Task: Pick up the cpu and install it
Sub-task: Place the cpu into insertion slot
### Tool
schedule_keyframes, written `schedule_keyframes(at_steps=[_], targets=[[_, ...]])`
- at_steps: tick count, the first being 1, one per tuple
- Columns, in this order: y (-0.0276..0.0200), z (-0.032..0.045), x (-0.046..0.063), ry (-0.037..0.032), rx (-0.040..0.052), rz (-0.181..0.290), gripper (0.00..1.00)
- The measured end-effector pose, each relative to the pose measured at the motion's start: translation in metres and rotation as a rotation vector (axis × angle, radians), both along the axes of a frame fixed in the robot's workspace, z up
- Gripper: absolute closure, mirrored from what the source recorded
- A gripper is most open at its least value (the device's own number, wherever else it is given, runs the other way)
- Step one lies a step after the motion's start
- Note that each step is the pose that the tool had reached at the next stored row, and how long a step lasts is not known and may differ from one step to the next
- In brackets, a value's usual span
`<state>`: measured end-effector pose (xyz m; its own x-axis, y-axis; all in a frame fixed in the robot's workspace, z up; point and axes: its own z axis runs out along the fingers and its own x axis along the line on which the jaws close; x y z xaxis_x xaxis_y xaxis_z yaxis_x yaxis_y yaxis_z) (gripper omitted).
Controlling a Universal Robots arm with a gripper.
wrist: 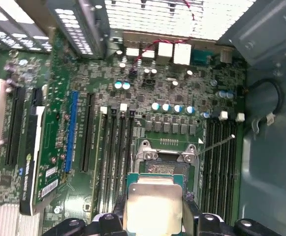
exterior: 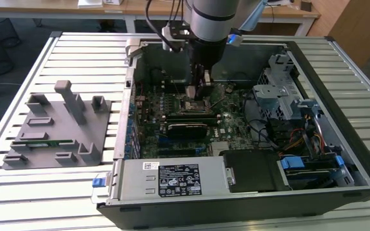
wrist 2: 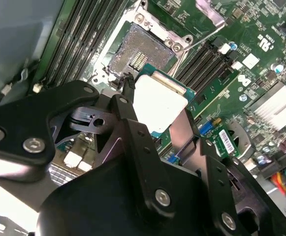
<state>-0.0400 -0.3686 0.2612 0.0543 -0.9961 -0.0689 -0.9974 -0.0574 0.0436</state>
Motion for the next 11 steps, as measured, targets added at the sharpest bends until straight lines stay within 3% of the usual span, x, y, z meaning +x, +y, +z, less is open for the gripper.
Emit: schedule_keyframes(at_steps=[6,11], targets=[[0.0,-0.0002,0.0,-0.0001,0.0,-0.102,0.47],[0.0,0.0045,0.0,-0.0001,0.0001,-0.153,0.47]])
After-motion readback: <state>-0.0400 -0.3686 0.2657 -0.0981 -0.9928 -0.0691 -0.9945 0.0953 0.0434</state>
